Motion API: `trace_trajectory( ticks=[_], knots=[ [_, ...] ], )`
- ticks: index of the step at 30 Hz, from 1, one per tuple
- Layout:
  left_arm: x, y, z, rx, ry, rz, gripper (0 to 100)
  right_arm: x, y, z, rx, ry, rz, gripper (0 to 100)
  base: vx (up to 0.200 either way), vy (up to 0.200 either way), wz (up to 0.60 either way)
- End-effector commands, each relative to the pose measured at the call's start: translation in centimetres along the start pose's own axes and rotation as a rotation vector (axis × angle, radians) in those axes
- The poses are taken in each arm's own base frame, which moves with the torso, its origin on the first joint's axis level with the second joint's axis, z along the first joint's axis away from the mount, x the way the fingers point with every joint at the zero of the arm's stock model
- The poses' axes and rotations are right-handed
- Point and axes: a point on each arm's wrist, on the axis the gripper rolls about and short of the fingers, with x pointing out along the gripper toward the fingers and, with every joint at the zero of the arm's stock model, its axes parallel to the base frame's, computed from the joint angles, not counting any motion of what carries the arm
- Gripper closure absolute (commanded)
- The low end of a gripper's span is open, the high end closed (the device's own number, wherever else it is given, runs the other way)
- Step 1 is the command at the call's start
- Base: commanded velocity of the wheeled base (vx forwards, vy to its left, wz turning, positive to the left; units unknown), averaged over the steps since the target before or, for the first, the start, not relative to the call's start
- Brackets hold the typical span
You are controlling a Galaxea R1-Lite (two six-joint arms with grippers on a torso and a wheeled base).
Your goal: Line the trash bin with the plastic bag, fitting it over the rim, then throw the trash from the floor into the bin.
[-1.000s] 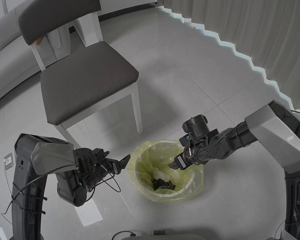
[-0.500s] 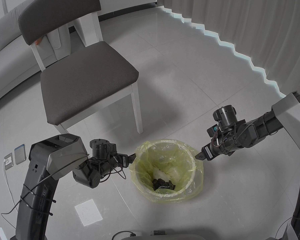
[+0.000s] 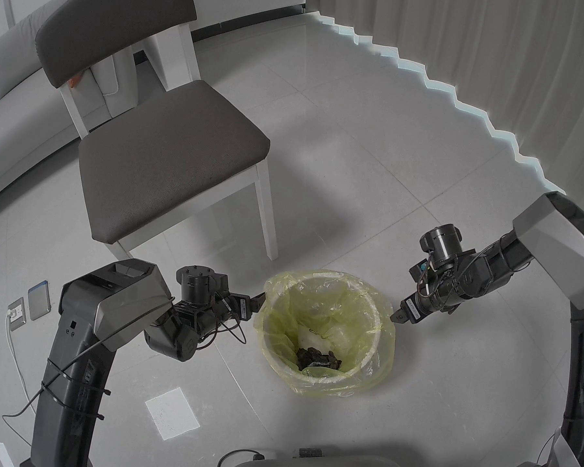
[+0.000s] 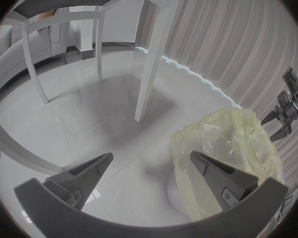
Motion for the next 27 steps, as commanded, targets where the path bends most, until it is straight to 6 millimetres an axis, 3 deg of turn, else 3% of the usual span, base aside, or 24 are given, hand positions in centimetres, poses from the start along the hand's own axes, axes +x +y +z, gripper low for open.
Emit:
trace_trajectory(
  ticks=[1, 6, 10, 14, 18, 22, 23, 24, 27],
  knots=[
    [-0.3, -0.1, 0.6, 0.002, -0.013, 0.0, 0, 2.8, 0.9, -0.9, -0.014, 0.034, 0.016, 0, 0.0, 0.0, 0.0],
    [-0.6, -0.2, 1.0, 0.001, -0.03, 0.001, 0, 5.3, 1.8, -1.1, -0.036, 0.051, 0.028, 0, 0.0, 0.0, 0.0],
    [-1.7, 0.0, 2.6, -0.008, -0.063, 0.006, 0, 6.5, 1.9, -0.9, -0.06, 0.053, 0.032, 0, 0.0, 0.0, 0.0],
    [-2.6, -0.1, 3.2, -0.007, -0.065, 0.007, 0, 6.5, 1.7, -0.6, -0.058, 0.047, 0.026, 0, 0.0, 0.0, 0.0],
    [-4.0, -0.2, 4.3, -0.007, -0.075, 0.003, 0, 4.9, 0.2, -0.8, -0.036, 0.053, -0.003, 0, 0.0, 0.0, 0.0],
    [-7.9, -0.8, 6.4, -0.003, -0.085, -0.048, 0, -0.6, -3.6, -1.0, 0.019, 0.026, -0.083, 0, 0.0, 0.0, 0.0],
    [-8.0, -0.9, 6.5, -0.003, -0.087, -0.049, 0, -0.7, -3.7, -1.0, 0.02, 0.025, -0.085, 0, 0.0, 0.0, 0.0],
    [-10.0, -1.2, 7.2, 0.001, -0.093, -0.075, 0, -3.3, -4.7, -1.1, 0.047, -0.007, -0.109, 0, 0.0, 0.0, 0.0],
    [-13.9, -2.1, 8.8, 0.019, -0.139, -0.134, 0, -8.7, -5.8, -1.3, 0.081, -0.088, -0.143, 0, 0.0, 0.0, 0.0]
  ],
)
